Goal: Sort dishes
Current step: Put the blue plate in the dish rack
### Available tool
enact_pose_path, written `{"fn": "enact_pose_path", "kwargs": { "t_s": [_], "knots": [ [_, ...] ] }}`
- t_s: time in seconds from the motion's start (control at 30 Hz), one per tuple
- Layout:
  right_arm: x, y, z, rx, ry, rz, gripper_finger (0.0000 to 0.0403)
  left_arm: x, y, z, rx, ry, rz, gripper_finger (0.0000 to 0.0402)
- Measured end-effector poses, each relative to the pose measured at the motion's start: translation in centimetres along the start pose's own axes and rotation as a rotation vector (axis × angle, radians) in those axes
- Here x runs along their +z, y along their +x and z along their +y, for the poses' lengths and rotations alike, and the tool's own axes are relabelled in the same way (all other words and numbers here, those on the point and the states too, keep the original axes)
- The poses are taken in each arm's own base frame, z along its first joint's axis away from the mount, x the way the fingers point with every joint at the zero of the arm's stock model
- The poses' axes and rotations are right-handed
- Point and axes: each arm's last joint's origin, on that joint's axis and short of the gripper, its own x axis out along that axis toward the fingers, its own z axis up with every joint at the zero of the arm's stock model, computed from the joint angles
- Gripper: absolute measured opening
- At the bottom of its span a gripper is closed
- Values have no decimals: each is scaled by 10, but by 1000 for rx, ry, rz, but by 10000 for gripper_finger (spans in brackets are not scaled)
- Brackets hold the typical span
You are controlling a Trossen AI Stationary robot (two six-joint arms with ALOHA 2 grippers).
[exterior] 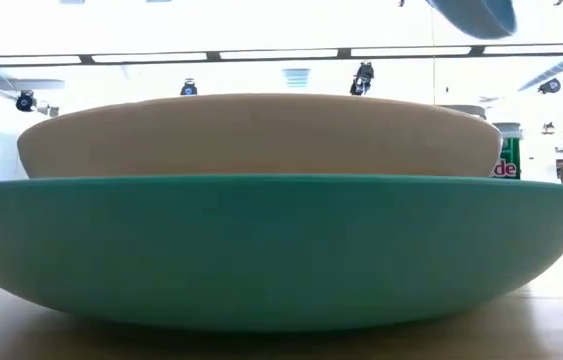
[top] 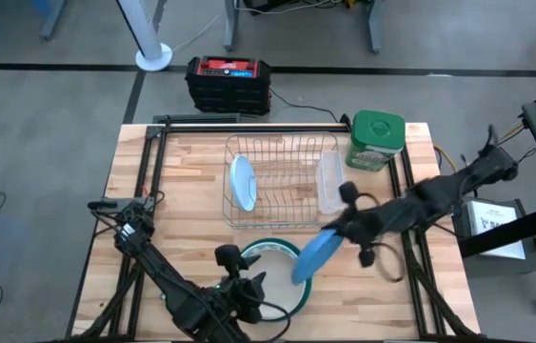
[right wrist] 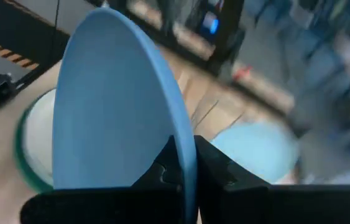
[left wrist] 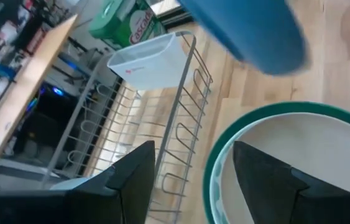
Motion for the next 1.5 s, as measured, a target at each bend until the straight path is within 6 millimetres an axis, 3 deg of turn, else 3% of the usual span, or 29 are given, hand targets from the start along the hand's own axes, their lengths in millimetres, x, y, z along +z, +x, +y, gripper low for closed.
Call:
{"fn": "enact_pose_path", "kwargs": {
  "t_s": [0.27,0.5,1.03,1.23,1.5],
  "knots": [
    [6,-35,-37,-137,-456,-175,3,2,-2,4,48,86,-46,205],
    [-3,-31,-81,-137,-508,-221,2,5,-7,14,65,91,-71,205],
    [-52,29,-196,35,-549,-348,2,4,-21,45,148,202,-138,205],
    [-72,61,-233,65,-550,-351,2,-19,-23,72,191,179,-142,205],
    [-98,98,-258,139,-577,-430,2,-59,-22,102,202,38,-144,205]
  ]
}}
